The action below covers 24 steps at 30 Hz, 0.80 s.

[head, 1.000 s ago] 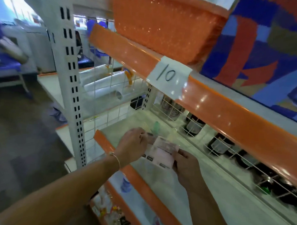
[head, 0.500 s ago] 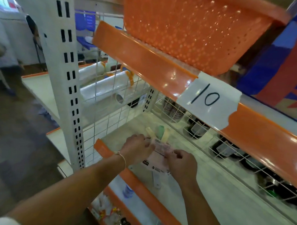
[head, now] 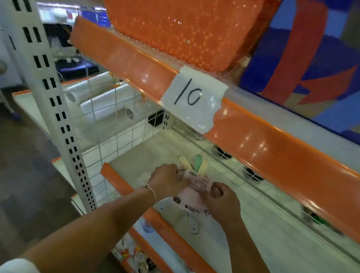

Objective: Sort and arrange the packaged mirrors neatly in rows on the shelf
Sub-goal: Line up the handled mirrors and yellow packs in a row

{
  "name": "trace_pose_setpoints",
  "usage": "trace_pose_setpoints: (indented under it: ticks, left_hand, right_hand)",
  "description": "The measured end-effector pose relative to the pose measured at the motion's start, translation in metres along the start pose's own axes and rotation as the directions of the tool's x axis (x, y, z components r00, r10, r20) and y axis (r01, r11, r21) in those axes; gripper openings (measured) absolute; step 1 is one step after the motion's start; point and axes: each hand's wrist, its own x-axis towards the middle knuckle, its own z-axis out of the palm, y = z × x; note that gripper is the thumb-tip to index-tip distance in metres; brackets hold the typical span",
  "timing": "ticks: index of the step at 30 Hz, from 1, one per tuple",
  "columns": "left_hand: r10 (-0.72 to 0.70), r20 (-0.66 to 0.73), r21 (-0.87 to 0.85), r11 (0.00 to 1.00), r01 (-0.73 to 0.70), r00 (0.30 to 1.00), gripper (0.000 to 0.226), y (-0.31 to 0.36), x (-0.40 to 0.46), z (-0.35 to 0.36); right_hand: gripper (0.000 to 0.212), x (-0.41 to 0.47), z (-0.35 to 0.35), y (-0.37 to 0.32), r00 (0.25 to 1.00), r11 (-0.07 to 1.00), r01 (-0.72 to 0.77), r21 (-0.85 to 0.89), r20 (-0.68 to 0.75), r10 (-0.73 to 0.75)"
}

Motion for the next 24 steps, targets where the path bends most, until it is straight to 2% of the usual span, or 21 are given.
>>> trace_pose_setpoints:
  ticks: [4,6,9,12,14,16,19,21,24]
  left_hand:
    - [0.052,0.036,0.014,0.999,-0.053,0.998,0.053,0.029,-0.009,0.026]
    - [0.070,0.048,0.020,0.997,-0.071,0.996,0.051,0.042,-0.015,0.038]
    - [0.115,0.076,0.010,0.993,-0.116,0.990,0.044,0.059,-0.024,0.054]
    - [0.163,0.147,0.036,0.985,-0.170,0.976,0.037,0.072,-0.032,0.064]
    - [0.150,0.165,0.041,0.987,-0.158,0.975,0.041,0.073,-0.030,0.067]
    - [0.147,0.189,0.064,0.985,-0.162,0.971,0.043,0.074,-0.027,0.066]
    - [0.174,0.164,0.081,0.979,-0.189,0.971,0.026,0.074,-0.023,0.059]
    - [0.211,0.104,0.059,0.974,-0.217,0.972,0.038,0.070,-0.022,0.051]
    - [0.247,0.062,-0.003,0.969,-0.247,0.967,0.049,0.055,-0.016,0.031]
  right_hand:
    - [0.061,-0.008,-0.023,0.034,0.999,0.998,-0.036,-0.050,-0.019,0.035]
    - [0.058,-0.014,-0.034,0.046,0.998,0.997,-0.062,-0.050,-0.034,0.061]
    - [0.044,-0.030,-0.050,0.055,0.992,0.995,-0.073,-0.062,-0.103,0.067]
    - [0.053,-0.043,-0.062,0.057,0.982,0.989,-0.125,-0.081,-0.153,0.112]
    - [0.055,-0.047,-0.067,0.056,0.978,0.990,-0.121,-0.075,-0.181,0.106]
    - [0.044,-0.051,-0.071,0.052,0.969,0.992,-0.111,-0.056,-0.229,0.096]
    - [0.025,-0.053,-0.075,0.041,0.962,0.983,-0.126,0.132,-0.225,0.154]
    - [0.014,-0.051,-0.078,0.033,0.965,0.926,-0.179,0.332,-0.125,0.232]
    - [0.011,-0.041,-0.069,0.029,0.955,0.814,-0.252,0.524,0.000,0.295]
